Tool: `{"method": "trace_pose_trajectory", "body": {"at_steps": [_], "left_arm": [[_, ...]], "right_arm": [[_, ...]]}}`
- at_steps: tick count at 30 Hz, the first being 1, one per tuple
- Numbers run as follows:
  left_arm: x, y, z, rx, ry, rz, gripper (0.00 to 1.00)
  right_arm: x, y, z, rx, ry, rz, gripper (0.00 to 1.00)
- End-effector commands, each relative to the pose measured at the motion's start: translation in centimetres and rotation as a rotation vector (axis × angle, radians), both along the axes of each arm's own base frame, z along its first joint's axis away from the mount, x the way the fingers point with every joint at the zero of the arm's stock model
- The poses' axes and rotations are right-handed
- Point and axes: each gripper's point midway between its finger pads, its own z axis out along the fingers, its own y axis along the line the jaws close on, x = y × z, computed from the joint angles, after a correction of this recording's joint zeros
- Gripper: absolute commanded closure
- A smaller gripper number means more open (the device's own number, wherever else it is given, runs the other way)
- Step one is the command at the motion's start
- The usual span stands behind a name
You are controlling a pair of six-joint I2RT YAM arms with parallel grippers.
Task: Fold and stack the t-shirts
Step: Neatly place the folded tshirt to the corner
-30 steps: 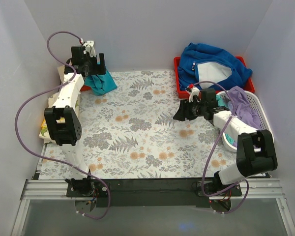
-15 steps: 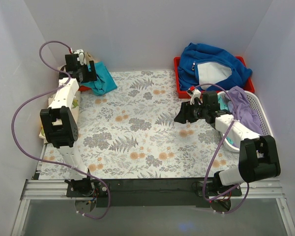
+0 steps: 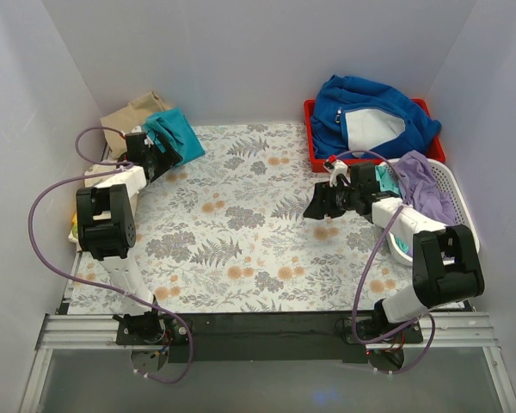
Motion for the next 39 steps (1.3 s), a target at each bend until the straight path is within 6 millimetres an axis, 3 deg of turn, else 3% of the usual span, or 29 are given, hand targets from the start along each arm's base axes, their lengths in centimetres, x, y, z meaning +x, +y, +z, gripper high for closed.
{"method": "trace_pose_trajectory", "body": {"at_steps": [1,10,23,28,31,32,33,34,36,39], "left_arm": [[2.1,1.3,6.4,-0.037,-0.220,0.127,0.18],[4.1,1.4,6.8,-0.055,-0.303,0.153,0.18],[6.9,-0.7,4.7,-0.080,-0.318,0.073,0.18],[8.1,-0.5,4.6,-0.045,-0.326,0.076,0.18],[8.9,-0.7,4.6,-0.038,-0.333,0.055,0.47],[9.1,-0.8,4.8,-0.038,-0.336,0.048,0.61],[9.7,-0.8,5.5,-0.038,-0.352,0.041,0.88],[9.8,-0.7,5.1,-0.038,-0.332,0.043,1.00],[10.1,-0.9,4.6,-0.027,-0.318,0.024,1.00],[10.1,-0.8,5.9,0.019,-0.341,-0.008,1.00]], "right_arm": [[1.4,0.9,1.4,0.029,-0.056,0.034,0.34],[1.8,1.1,0.1,0.024,-0.023,0.044,0.34],[2.1,1.2,-0.9,0.018,0.004,0.055,0.34],[2.3,1.3,-1.1,0.020,0.011,0.058,0.34],[2.3,1.3,-1.4,0.018,0.019,0.059,0.34],[2.3,1.4,-1.5,0.017,0.022,0.061,0.34],[2.3,1.4,-1.5,0.017,0.023,0.061,0.34],[2.3,1.4,-1.5,0.017,0.022,0.061,0.34],[2.4,1.3,-1.5,0.014,0.022,0.058,0.34],[2.3,1.3,-1.6,0.012,0.025,0.060,0.34]]}}
